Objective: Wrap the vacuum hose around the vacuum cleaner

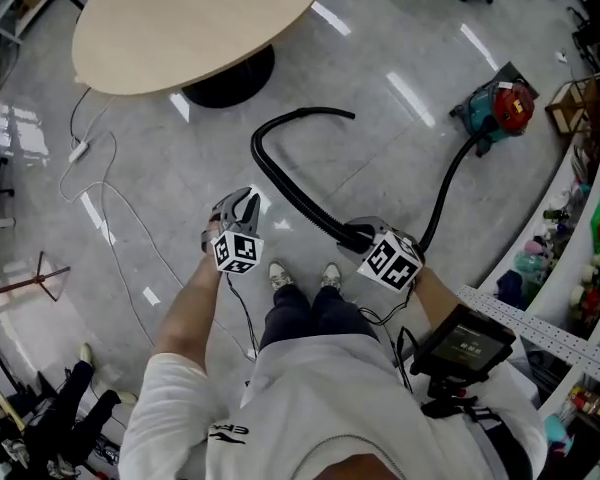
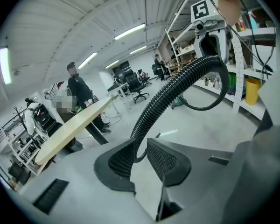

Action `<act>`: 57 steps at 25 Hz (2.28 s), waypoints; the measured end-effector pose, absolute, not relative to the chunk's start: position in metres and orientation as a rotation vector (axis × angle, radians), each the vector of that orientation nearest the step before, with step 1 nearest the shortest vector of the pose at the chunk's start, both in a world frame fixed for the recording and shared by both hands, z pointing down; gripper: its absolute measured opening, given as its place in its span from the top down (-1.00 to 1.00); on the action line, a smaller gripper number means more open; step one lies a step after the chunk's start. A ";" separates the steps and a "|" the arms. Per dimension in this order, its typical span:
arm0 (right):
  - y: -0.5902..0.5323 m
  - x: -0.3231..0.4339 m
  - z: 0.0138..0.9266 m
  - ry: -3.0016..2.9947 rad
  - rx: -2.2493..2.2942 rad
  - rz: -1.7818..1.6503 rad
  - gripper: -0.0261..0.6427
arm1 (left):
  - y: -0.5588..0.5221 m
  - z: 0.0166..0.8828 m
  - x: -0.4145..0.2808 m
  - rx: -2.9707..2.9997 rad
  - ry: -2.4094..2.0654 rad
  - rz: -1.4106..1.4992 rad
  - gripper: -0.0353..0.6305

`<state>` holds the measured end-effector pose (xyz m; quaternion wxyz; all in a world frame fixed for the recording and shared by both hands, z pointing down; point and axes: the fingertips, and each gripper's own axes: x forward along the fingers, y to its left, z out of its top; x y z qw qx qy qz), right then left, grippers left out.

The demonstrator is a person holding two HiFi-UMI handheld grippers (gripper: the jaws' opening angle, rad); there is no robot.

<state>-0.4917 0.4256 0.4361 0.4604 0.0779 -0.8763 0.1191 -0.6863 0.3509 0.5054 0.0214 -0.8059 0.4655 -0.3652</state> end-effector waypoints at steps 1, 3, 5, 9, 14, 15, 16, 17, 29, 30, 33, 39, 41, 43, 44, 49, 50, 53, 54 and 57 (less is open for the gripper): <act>0.424 -0.492 0.427 -2.159 0.190 0.301 0.42 | 0.348 0.500 -0.690 -2.500 1.436 -1.124 0.72; 0.422 -0.491 0.407 -2.166 0.193 0.309 0.42 | 0.343 0.488 -0.693 -2.505 1.413 -1.113 0.67; 0.426 -0.486 0.380 -2.180 0.198 0.307 0.42 | 0.345 0.474 -0.686 -2.507 1.373 -1.108 0.63; 0.446 -0.470 0.332 -2.230 0.193 0.319 0.43 | 0.355 0.451 -0.663 -2.507 1.251 -1.116 0.50; 0.447 -0.462 0.300 -2.246 0.163 0.348 0.43 | 0.333 0.458 -0.652 -2.521 1.166 -1.120 0.32; 0.447 -0.461 0.296 -2.248 0.156 0.353 0.43 | 0.327 0.460 -0.651 -2.528 1.152 -1.118 0.30; 0.447 -0.460 0.291 -2.252 0.153 0.359 0.43 | 0.322 0.463 -0.649 -2.535 1.130 -1.116 0.29; 0.448 -0.458 0.286 -2.256 0.152 0.363 0.43 | 0.318 0.465 -0.644 -2.542 1.102 -1.112 0.28; 0.506 -0.404 0.218 -2.307 0.223 0.314 0.45 | 0.360 0.455 -0.531 -2.657 0.816 -1.004 0.23; 0.508 -0.400 0.219 -2.305 0.236 0.316 0.45 | 0.360 0.453 -0.526 -2.670 0.841 -0.984 0.24; 0.511 -0.386 0.224 -2.300 0.286 0.330 0.45 | 0.358 0.442 -0.517 -2.713 0.891 -0.941 0.45; 0.519 -0.363 0.239 -2.304 0.370 0.356 0.45 | 0.362 0.411 -0.525 -2.677 0.819 -0.942 0.46; 0.520 -0.358 0.247 -2.302 0.393 0.359 0.45 | 0.363 0.400 -0.530 -2.654 0.797 -0.945 0.46; 0.522 -0.352 0.256 -2.294 0.421 0.356 0.45 | 0.364 0.389 -0.534 -2.625 0.774 -0.948 0.46; 0.522 -0.350 0.260 -2.289 0.441 0.352 0.45 | 0.365 0.383 -0.536 -2.611 0.761 -0.953 0.46; 0.519 -0.333 0.276 -2.246 0.576 0.324 0.48 | 0.366 0.353 -0.535 -2.579 0.709 -0.990 0.46; 0.518 -0.330 0.279 -2.239 0.612 0.323 0.48 | 0.365 0.346 -0.533 -2.581 0.707 -0.988 0.46; 0.511 -0.319 0.285 -2.219 0.744 0.322 0.50 | 0.360 0.329 -0.526 -2.587 0.700 -0.978 0.46; 0.509 -0.316 0.287 -2.211 0.787 0.322 0.51 | 0.358 0.324 -0.523 -2.587 0.695 -0.975 0.46; 0.507 -0.312 0.295 -2.184 0.886 0.309 0.50 | 0.353 0.310 -0.516 -2.585 0.676 -0.965 0.46</act>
